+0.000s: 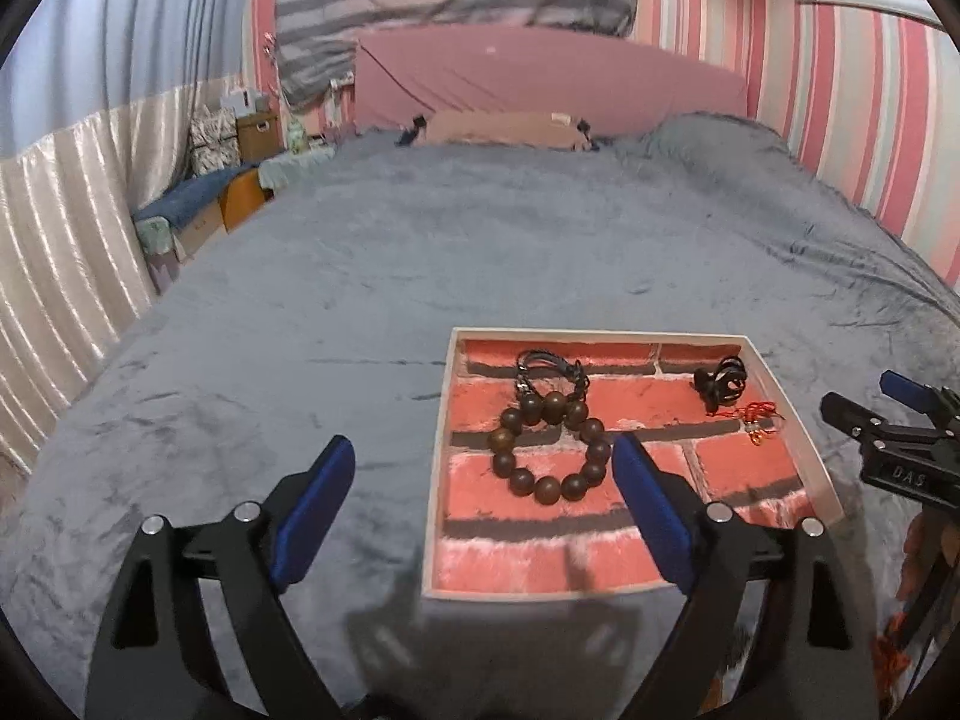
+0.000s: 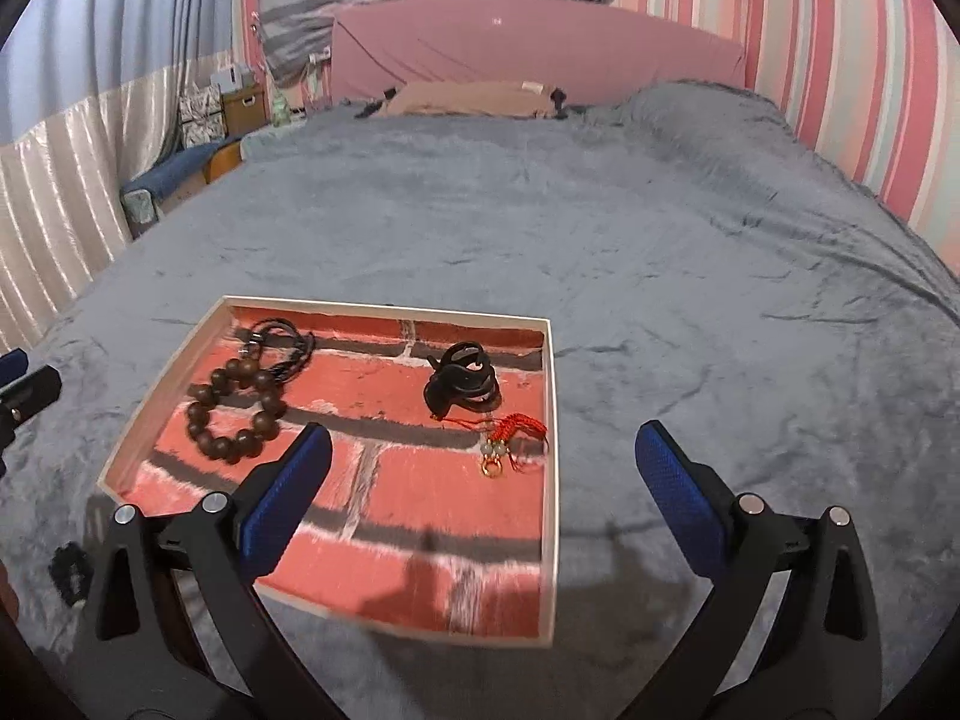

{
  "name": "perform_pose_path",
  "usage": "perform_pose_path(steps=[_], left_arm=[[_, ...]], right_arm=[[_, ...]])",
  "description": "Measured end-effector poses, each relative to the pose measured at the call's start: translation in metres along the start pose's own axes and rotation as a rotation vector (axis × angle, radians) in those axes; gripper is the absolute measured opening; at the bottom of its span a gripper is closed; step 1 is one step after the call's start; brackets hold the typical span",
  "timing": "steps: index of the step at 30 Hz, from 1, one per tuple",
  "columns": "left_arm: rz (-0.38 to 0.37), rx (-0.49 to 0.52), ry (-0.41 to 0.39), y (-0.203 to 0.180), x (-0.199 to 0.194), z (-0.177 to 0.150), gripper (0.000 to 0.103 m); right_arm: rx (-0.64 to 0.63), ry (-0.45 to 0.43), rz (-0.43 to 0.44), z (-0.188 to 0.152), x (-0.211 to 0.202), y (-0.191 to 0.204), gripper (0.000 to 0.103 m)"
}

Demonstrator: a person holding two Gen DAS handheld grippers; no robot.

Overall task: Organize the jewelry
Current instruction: 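Withdraw both tools and move toward the remaining jewelry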

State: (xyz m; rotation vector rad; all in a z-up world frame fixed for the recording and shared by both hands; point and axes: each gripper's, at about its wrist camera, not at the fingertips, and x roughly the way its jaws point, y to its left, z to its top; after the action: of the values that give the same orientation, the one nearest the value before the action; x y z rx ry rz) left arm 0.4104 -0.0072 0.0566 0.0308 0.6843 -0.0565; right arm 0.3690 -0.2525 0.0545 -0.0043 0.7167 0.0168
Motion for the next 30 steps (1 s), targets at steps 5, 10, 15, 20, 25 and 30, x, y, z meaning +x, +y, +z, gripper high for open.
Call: perform_pose_path(steps=[5, 10, 15, 20, 25, 30], left_arm=[[0.037, 0.008, -0.028, 0.010, -0.049, -0.015, 0.090], [0.023, -0.014, -0.041, 0.022, -0.089, -0.039, 0.091], [0.025, -0.013, -0.043, 0.027, -0.120, -0.064, 0.091], [0.027, -0.018, -0.051, 0.030, -0.147, -0.086, 0.091], [0.032, -0.041, -0.052, 0.037, -0.165, -0.111, 0.091], [0.024, -0.071, -0.034, 0.047, -0.173, -0.135, 0.091]], right_arm=[[-0.005, -0.041, 0.017, -0.016, -0.050, 0.000, 0.099], [0.009, -0.053, 0.011, -0.037, -0.095, -0.003, 0.099], [0.011, -0.056, -0.021, -0.059, -0.127, -0.004, 0.099], [0.037, -0.053, -0.018, -0.076, -0.154, -0.006, 0.099], [0.039, -0.064, -0.037, -0.097, -0.177, -0.005, 0.099], [0.037, -0.070, -0.069, -0.118, -0.192, -0.008, 0.099]])
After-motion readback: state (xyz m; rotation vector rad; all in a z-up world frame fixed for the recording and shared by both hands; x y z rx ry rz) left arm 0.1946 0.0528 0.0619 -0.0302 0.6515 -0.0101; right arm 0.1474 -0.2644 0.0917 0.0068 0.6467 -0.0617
